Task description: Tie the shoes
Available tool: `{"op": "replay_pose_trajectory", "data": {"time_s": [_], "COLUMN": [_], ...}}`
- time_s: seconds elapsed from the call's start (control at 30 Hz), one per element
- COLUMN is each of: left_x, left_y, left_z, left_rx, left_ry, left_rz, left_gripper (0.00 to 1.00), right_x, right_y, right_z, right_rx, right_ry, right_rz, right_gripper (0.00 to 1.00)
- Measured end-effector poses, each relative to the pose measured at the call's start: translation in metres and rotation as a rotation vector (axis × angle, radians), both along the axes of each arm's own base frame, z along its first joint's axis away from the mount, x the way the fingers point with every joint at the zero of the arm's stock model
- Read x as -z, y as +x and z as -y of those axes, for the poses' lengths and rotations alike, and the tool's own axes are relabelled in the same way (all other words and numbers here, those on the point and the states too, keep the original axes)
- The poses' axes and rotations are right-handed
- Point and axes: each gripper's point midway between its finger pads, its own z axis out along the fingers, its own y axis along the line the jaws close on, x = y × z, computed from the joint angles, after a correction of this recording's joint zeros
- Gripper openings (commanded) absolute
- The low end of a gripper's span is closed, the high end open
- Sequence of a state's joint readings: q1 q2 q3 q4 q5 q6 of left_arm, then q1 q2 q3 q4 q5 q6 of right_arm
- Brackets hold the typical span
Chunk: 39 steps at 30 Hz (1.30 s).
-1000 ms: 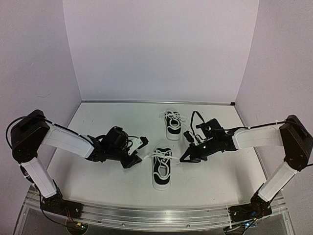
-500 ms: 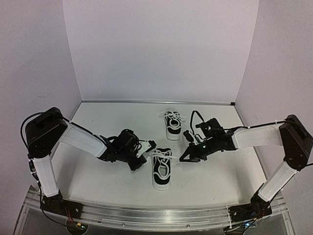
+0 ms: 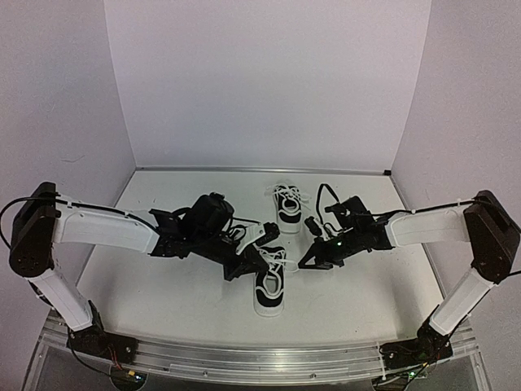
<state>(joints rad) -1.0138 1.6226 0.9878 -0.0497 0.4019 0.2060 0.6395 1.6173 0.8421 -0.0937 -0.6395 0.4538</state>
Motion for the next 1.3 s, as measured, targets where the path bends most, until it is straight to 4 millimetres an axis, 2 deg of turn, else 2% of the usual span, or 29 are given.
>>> {"op": "replay_pose_trajectory", "data": {"time_s": [0.1, 0.27, 0.57, 0.7, 0.77, 0.93, 1.07, 1.17, 1.3], "left_x": [-0.009, -0.008, -0.016, 0.0, 0.013, 0.031, 0.031, 0.015, -0.031], "left_y": [-0.001, -0.001, -0.013, -0.017, -0.018, -0.018, -0.014, -0.002, 0.045], "left_z": [0.01, 0.035, 0.079, 0.087, 0.087, 0.079, 0.061, 0.033, -0.016], "left_rx": [0.031, 0.08, 0.179, 0.196, 0.197, 0.189, 0.156, 0.089, -0.098], "left_ry": [-0.027, -0.046, -0.065, -0.023, 0.018, 0.095, 0.124, 0.112, 0.021], "left_rz": [-0.016, -0.044, -0.019, -0.002, 0.007, 0.039, 0.081, 0.092, 0.139], "left_gripper": [0.0, 0.0, 0.0, 0.0, 0.04, 0.32, 0.4, 0.41, 0.42], "right_x": [0.0, 0.0, 0.0, -0.001, -0.001, -0.001, -0.002, -0.003, -0.003], "right_y": [0.0, 0.0, 0.001, 0.001, 0.002, 0.003, 0.003, 0.004, 0.004], "right_z": [0.0, 0.0, 0.0, -0.001, -0.001, -0.001, -0.002, -0.002, -0.003], "right_rx": [0.0, 0.001, 0.004, 0.004, 0.004, 0.004, 0.004, 0.004, 0.003], "right_ry": [0.0, 0.0, 0.0, 0.002, 0.003, 0.004, 0.006, 0.009, 0.011], "right_rz": [0.0, 0.001, 0.001, 0.003, 0.004, 0.007, 0.01, 0.013, 0.015], "right_gripper": [0.0, 0.0, 0.0, 0.0, 0.0, 0.0, 0.0, 0.0, 0.0]}}
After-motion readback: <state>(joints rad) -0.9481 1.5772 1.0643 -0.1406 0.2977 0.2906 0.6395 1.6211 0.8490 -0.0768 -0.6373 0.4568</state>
